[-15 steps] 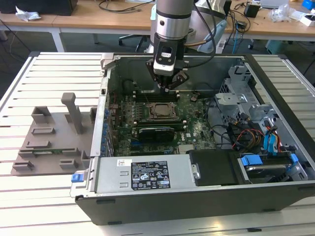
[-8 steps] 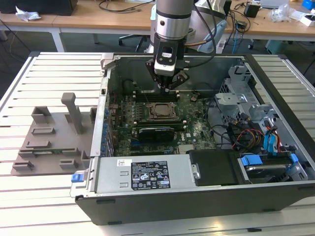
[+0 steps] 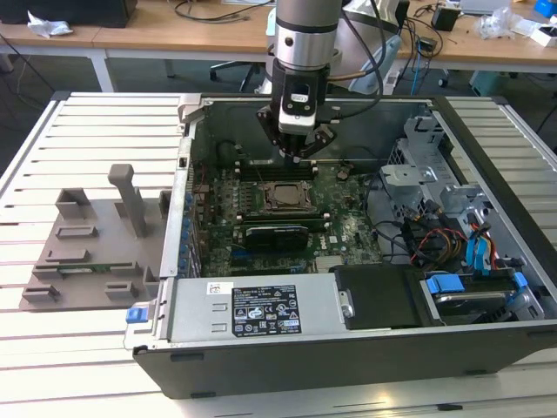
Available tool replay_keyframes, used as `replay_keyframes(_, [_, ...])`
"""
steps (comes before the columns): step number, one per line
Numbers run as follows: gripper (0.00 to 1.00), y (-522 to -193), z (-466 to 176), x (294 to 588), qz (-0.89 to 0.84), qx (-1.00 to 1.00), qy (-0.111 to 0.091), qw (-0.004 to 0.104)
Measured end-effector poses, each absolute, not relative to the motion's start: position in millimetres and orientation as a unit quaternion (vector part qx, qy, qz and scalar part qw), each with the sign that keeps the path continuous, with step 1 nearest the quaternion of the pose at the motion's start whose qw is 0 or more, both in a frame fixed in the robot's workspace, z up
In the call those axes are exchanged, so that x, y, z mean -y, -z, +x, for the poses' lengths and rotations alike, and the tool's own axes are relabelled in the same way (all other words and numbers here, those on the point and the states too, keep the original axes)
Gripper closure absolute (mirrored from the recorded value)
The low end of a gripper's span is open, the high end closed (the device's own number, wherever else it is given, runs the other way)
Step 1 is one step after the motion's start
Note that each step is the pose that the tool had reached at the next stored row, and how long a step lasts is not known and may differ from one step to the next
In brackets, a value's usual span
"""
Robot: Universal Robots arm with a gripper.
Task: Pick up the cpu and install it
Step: 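Install the first cpu locking lever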
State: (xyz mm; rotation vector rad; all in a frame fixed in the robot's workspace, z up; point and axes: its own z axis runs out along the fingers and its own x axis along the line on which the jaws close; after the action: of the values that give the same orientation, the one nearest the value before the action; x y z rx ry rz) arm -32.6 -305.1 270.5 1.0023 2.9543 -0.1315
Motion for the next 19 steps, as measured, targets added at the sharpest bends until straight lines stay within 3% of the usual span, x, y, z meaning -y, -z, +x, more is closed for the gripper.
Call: replay_keyframes(19, [0.90,-270.5,-32.6,305.1,0.280,-0.959,0.042,0.011])
